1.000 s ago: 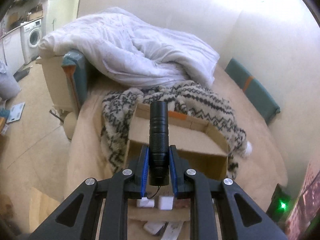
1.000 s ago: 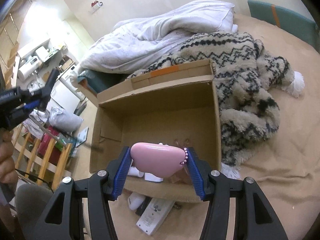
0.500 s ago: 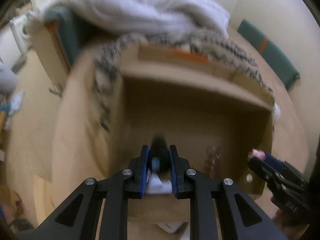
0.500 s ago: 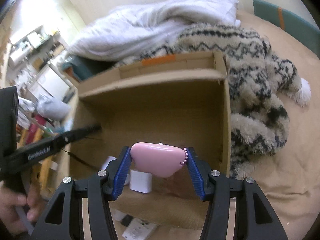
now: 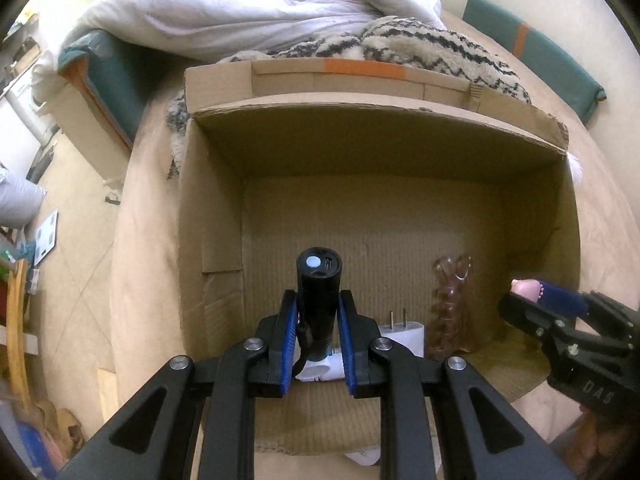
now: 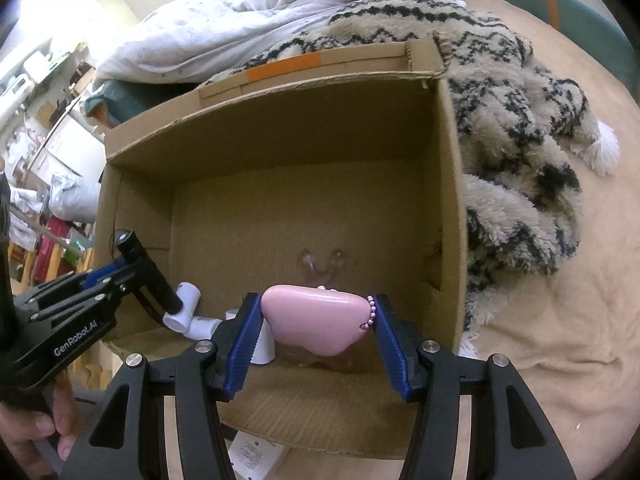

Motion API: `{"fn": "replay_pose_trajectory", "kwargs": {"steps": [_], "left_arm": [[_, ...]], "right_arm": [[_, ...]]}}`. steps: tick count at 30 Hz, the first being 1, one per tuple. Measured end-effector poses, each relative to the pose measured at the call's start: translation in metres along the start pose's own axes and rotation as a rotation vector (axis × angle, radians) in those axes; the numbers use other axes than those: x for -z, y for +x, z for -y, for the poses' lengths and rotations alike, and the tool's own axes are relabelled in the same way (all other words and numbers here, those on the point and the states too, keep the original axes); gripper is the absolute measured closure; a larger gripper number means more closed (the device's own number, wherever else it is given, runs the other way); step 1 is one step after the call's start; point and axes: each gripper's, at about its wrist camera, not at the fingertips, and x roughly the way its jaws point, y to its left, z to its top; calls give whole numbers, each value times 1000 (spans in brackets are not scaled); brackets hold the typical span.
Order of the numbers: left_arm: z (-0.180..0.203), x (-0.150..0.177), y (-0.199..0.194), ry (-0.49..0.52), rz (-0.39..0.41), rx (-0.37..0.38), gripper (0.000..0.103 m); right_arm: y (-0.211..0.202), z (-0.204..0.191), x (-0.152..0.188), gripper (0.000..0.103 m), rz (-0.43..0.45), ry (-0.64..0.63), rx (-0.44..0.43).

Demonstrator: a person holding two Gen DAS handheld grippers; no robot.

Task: Organize rigid objects
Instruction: 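Carry flashlight and keychain into the box and open both tools, then grasp the white battery charger beside the box with the right tool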

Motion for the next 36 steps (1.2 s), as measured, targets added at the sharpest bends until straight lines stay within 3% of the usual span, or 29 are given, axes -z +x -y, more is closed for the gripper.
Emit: {"fn": "replay_pose_trajectory", "kwargs": {"steps": [5, 7, 9, 11, 13, 14, 21, 26, 36], "left_arm": [[1, 2, 3, 8, -15, -20, 84], [2, 3, 6, 10, -26, -35, 75], [2, 3, 5, 6, -23, -42, 45], [2, 3, -1, 6, 7, -48, 33], [5, 2, -8, 20, 45, -60, 33], [6, 1, -10, 29, 54, -67, 33], [6, -1, -14, 49, 76, -125, 33], [1, -2, -16, 31, 82, -119, 33], [-9, 0, -56, 24, 125, -123, 33]], "right_arm": [[1, -2, -1, 44, -3, 1, -16], [0, -1, -3, 44, 2, 10, -52], [-4, -3, -4, 39, 20, 15, -83], [-10, -4, -5, 25, 50, 17, -113], [-16, -6, -6, 4, 81, 17, -123], [-19, -6, -5, 0, 99, 15, -120], [-28, -2, -7, 0, 146, 29, -119], [-29, 0, -10, 0, 160, 48, -120], [-65, 0, -1, 0, 298, 41, -93]]}}
